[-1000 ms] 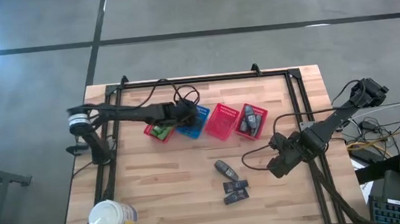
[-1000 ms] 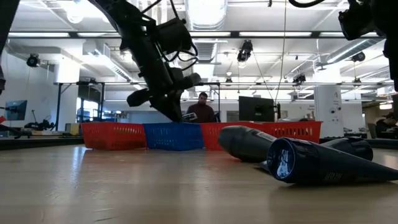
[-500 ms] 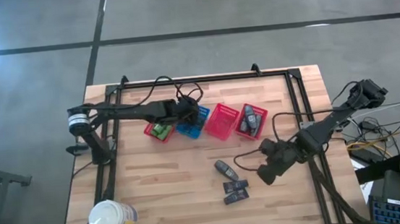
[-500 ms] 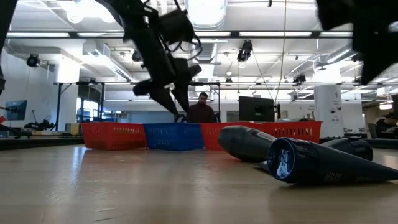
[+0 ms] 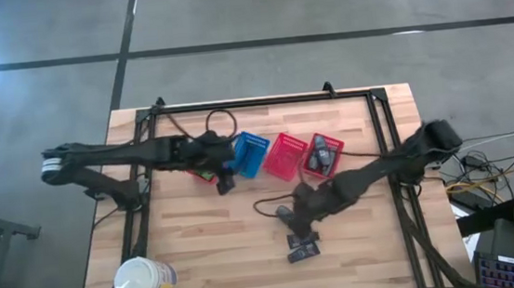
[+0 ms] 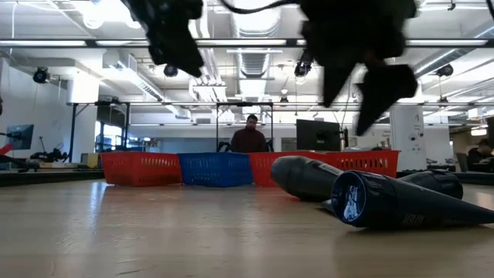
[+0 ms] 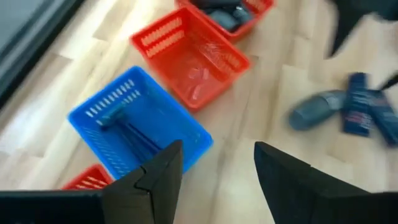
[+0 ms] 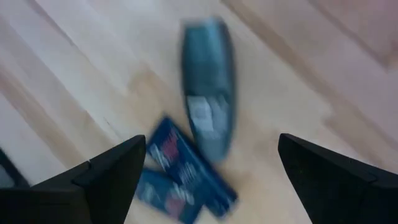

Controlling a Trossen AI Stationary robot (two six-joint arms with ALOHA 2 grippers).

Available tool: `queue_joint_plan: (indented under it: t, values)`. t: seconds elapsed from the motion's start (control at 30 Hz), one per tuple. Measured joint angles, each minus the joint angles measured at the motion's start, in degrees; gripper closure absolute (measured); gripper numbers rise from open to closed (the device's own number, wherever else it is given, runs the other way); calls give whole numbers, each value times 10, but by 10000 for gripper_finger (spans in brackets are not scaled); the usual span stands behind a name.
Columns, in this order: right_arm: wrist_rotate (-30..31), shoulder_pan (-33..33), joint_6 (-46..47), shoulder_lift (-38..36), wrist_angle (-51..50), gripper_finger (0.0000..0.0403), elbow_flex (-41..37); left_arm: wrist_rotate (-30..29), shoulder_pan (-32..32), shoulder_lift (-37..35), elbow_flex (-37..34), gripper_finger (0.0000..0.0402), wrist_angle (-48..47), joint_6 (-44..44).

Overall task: Pick & Place Travel size toiletries
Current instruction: Put the black deodorant into the right red bin

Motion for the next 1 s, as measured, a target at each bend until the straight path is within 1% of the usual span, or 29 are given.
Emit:
queue_joint_plan:
  t: [0.17, 0.3, 0.4, 0.5, 0.6, 0.73, 0.8, 0.9, 1.0]
  values:
    - [13, -13, -85, 86, -13, 39, 92, 10, -2, -67, -49, 200, 0, -4]
    - [13, -21, -111, 142, -94, 39, 145, 9, -2, -109, -93, 200, 9, -13]
    - [11, -27, -111, 171, -121, 39, 153, 10, -2, -133, -121, 200, 15, -23]
    - [-15, -33, -112, 188, -96, 39, 156, 11, -2, -153, -147, 200, 17, -26]
    - [-18, -37, -111, 203, -73, 39, 156, 11, -2, -164, -164, 200, 21, -33]
    - [-19, -51, -116, 223, -54, 39, 156, 11, -2, -173, -173, 200, 24, -33]
    - [-36, -61, -127, 230, -53, 40, 157, 11, -2, -173, -173, 200, 24, -31]
    - [-73, -76, -138, 244, -56, 55, 159, 11, -2, -173, -173, 200, 31, -19]
    - [-95, -85, -140, 247, -62, 92, 158, 10, -1, -173, -173, 200, 43, -16]
